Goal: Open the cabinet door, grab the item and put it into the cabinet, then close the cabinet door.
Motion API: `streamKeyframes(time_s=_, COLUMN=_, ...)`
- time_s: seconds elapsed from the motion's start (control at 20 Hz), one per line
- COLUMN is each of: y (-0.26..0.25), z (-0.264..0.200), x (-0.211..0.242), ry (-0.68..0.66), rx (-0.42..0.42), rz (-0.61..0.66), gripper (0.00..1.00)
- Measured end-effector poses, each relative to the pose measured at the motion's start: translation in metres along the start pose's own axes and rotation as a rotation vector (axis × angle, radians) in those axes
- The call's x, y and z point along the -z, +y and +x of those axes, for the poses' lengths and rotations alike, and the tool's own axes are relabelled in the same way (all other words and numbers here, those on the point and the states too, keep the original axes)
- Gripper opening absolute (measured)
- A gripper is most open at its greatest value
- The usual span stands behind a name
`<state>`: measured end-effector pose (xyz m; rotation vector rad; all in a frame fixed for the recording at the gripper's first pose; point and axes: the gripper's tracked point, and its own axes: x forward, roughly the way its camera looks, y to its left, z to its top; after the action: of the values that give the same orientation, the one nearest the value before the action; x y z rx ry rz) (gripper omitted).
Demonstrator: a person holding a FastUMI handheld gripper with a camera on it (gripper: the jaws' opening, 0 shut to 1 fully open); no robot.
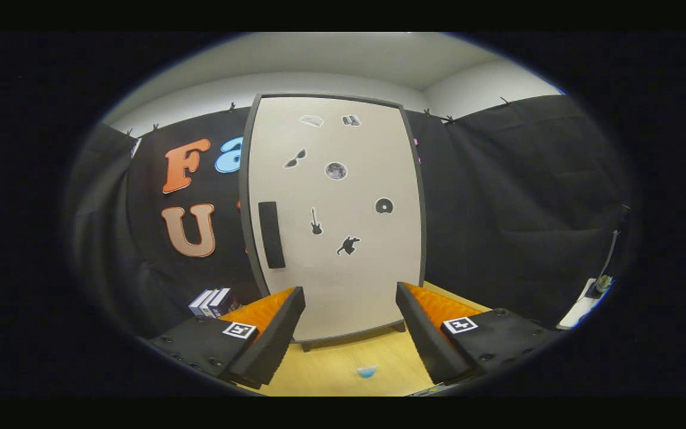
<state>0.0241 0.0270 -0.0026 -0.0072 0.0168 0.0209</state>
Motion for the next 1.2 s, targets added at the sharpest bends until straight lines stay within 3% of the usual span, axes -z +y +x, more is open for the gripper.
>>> streamKeyframes(time_s=0.85, y=0.114, z=0.084, x=-0.032, ry=0.026, rx=-0.234, rz=-0.050, gripper=0.99)
streamKeyframes(time_s=1.2, y=0.123, z=0.127, x=-0.034, ry=0.051, rx=-0.232, rz=-0.071, gripper=0.98)
